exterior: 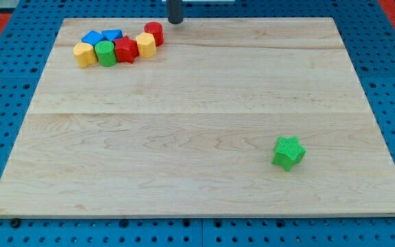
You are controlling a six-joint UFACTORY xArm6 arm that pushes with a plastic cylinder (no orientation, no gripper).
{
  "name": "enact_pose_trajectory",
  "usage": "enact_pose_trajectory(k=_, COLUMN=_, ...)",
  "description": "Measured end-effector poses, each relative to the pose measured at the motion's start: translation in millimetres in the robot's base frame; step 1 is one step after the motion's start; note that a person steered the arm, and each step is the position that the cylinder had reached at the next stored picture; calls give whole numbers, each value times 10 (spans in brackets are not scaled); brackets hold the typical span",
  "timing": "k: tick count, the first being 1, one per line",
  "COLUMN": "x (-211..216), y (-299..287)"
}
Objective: Push the red circle towards the down
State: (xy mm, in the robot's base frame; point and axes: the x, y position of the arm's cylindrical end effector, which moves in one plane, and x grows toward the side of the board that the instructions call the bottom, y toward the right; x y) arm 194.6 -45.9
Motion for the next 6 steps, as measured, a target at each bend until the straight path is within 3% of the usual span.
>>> enact_pose_trajectory(k=6, x=360, y=-423)
